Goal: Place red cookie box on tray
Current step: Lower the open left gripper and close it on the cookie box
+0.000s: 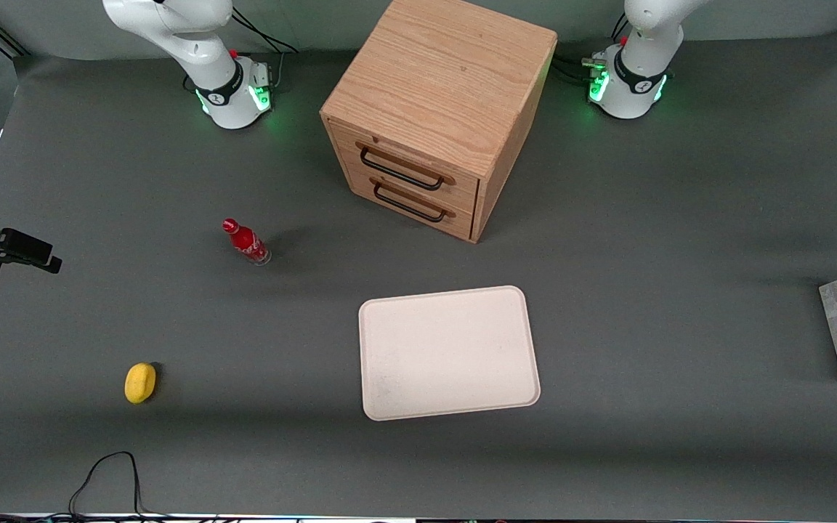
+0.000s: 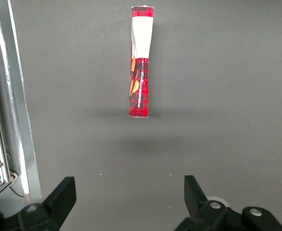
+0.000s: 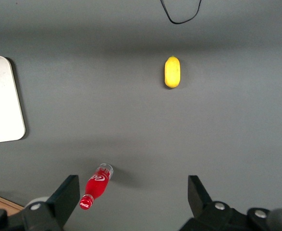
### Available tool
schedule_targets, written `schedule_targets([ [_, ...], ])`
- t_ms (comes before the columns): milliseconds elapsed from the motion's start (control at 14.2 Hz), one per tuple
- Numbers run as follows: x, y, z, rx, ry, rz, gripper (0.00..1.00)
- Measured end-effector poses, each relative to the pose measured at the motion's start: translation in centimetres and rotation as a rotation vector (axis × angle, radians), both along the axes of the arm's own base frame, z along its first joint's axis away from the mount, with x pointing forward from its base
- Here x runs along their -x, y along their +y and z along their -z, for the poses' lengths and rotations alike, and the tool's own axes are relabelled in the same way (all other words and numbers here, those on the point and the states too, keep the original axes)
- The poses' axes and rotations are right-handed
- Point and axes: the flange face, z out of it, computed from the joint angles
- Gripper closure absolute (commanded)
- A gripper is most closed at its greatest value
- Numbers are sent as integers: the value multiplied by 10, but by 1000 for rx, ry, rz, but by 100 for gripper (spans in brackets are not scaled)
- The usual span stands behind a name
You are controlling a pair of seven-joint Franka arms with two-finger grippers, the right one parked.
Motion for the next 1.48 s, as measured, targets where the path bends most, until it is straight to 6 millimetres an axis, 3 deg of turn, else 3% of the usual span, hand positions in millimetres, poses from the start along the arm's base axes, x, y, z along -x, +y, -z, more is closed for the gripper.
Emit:
schedule_targets([
  [141,-15,5,36,-14,-25,11,0],
  [494,-33,4,158,-13,-33,35,0],
  [846,-52,-7,253,-12,-35,35,1],
  [987,-54,-8,278,-13,-39,35,1],
  [1199,-56,-10,285,-16,-43,38,5],
  [1269,-57,-10,283,-18,-47,39,17],
  [1410,-59,-10,280,-21,-52,39,93],
  [1481,-60,-11,280,-22,-53,41,100],
])
